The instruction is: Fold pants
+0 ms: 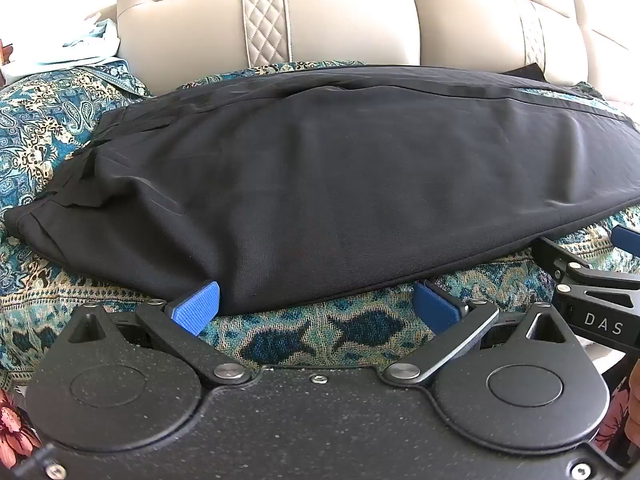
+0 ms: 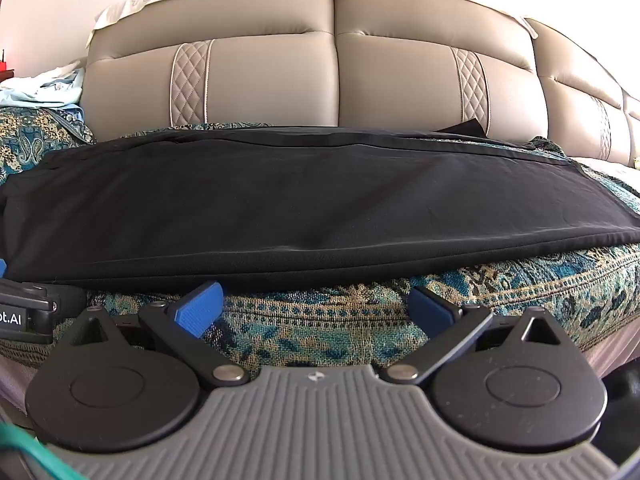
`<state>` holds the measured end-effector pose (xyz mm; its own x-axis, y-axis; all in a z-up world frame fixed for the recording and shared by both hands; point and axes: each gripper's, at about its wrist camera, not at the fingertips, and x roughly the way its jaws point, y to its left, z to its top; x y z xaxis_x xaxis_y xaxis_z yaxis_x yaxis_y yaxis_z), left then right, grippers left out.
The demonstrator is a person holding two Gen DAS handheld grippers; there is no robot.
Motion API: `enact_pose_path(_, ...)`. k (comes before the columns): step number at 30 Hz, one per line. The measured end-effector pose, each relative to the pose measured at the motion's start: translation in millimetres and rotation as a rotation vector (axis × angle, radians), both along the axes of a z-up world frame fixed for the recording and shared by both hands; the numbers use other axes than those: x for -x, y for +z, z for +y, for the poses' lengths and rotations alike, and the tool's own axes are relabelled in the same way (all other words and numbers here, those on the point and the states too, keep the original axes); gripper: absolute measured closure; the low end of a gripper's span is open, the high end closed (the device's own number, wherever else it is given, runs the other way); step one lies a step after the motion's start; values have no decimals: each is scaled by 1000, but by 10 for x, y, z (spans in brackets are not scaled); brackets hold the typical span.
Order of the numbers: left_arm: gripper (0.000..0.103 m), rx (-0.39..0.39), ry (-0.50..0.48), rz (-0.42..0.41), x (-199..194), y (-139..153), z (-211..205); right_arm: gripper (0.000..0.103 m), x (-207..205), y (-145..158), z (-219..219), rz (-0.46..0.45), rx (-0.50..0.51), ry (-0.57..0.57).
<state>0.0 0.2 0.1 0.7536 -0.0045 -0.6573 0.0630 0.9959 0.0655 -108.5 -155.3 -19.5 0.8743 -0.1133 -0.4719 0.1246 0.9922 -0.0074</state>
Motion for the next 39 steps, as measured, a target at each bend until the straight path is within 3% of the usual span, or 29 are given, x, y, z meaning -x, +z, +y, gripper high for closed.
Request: enact_pose_path(39, 0, -7, 0, 11, 6, -3, 2, 0, 0, -3, 3, 0, 0, 0)
